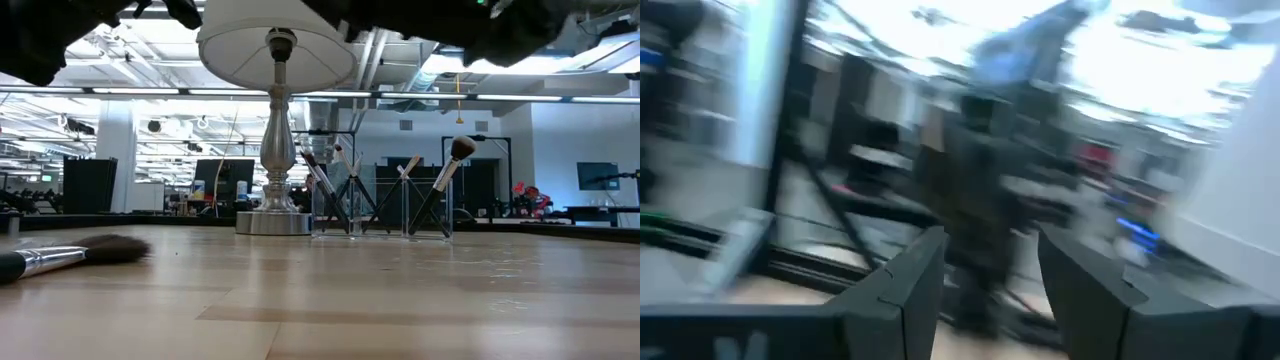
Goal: Put items in baskets/containers
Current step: Put the black eyeshadow brush into the transparent organizer
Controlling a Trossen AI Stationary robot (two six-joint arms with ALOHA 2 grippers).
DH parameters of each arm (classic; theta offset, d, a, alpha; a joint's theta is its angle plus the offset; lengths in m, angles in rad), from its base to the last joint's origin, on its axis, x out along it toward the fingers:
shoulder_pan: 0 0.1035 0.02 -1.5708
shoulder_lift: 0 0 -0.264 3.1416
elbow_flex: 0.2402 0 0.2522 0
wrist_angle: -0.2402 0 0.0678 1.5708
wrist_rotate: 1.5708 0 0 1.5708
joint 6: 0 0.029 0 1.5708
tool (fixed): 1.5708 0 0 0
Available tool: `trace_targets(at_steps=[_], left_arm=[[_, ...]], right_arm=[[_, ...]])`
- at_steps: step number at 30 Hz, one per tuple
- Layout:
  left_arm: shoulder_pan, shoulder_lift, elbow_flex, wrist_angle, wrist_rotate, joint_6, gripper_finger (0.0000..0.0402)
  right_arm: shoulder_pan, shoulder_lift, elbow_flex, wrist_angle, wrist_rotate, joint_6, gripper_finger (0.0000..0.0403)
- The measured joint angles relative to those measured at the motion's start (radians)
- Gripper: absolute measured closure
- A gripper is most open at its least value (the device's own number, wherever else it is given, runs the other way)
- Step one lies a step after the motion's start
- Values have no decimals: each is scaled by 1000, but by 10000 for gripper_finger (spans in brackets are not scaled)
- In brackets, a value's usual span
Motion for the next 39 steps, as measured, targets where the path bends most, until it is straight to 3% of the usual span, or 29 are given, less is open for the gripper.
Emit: trace_targets(at_steps=[2,5,15,24,39], left_arm=[[0,0,0,0,0,-1,389],[1,0,1,0,0,-1,388],[1,1,2,-9,0,-28,388],[1,1,2,-10,0,-28,388],[0,2,2,-12,7,-28,388]], right_arm=[[-18,27,41,1,-109,33,249],[-28,68,102,-3,-164,40,249],[-22,124,301,-172,-189,-68,249],[-21,123,375,-278,-196,-61,251],[-25,123,400,-326,-289,-62,338]])
